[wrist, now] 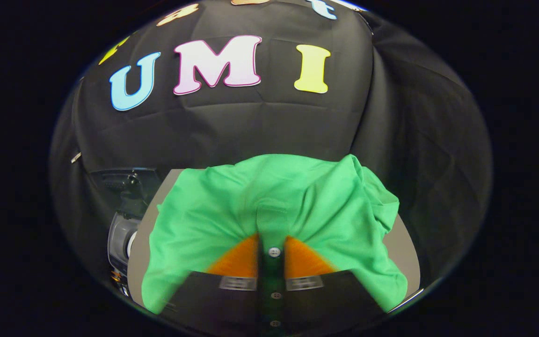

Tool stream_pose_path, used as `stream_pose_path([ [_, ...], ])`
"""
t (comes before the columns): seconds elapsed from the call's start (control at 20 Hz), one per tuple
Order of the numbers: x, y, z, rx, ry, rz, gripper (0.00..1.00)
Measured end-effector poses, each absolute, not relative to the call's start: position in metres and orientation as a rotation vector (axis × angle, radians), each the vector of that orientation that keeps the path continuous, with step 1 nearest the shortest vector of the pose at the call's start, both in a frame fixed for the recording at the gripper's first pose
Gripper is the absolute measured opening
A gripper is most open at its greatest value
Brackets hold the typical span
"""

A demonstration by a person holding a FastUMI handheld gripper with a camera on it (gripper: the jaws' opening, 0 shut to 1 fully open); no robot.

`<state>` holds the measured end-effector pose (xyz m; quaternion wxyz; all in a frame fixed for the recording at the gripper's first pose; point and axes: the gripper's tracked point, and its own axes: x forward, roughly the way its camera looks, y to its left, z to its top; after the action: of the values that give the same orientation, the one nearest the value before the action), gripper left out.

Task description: Put the clothes into the washing machine and then close the washing machine lid.

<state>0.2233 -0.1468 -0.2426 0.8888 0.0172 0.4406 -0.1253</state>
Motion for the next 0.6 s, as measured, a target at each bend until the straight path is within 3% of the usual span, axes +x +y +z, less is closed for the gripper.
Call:
stream_pose_path([
  [0.05, 0.223, -0.147, -0.243, 0.047, 0.908, -0.259, 0.05],
  [0.4, 0.212, -0.140, -0.237, 0.060, 0.894, -0.245, 0.05],
  [0.6, 0.205, -0.127, -0.195, 0.049, 0.812, -0.207, 0.05],
])
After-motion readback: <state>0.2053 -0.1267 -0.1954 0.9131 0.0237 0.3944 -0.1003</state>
